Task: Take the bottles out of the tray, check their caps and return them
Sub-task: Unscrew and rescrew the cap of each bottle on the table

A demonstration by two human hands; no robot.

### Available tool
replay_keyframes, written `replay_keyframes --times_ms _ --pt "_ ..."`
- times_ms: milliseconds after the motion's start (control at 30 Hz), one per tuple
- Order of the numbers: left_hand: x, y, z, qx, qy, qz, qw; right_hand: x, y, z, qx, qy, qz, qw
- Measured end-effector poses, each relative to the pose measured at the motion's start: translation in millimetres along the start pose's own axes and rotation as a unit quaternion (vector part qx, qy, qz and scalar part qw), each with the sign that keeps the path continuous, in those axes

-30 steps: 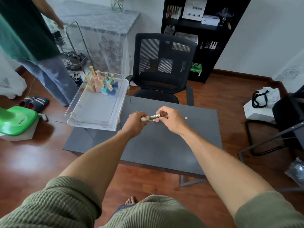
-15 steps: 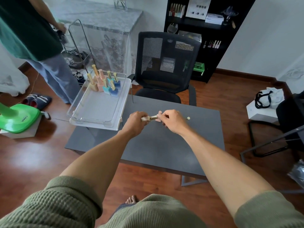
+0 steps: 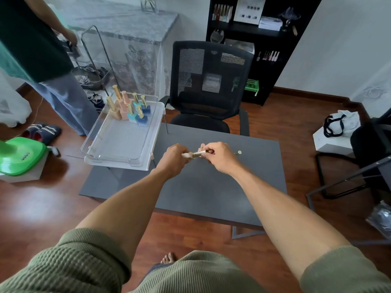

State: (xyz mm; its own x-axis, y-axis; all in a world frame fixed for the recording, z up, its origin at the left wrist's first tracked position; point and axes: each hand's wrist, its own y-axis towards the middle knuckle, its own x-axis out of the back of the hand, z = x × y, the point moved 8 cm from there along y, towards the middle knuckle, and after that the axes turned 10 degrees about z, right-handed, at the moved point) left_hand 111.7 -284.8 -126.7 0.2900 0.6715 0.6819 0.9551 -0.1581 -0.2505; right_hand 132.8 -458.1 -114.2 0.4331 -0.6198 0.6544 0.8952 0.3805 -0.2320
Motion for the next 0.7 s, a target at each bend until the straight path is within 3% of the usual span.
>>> replay_keyframes --times_ms 333,700 --pt "2.2 2.8 -2.0 -0.007 0.005 0.002 1.000 -2.7 2.1 -5.0 -0.015 0.031 -0.003 0.999" --pt "-14.6 7.2 10.4 -0.006 0.018 0.060 0.998 -2.7 1.2 2.6 -0.030 0.092 -0.031 0.995"
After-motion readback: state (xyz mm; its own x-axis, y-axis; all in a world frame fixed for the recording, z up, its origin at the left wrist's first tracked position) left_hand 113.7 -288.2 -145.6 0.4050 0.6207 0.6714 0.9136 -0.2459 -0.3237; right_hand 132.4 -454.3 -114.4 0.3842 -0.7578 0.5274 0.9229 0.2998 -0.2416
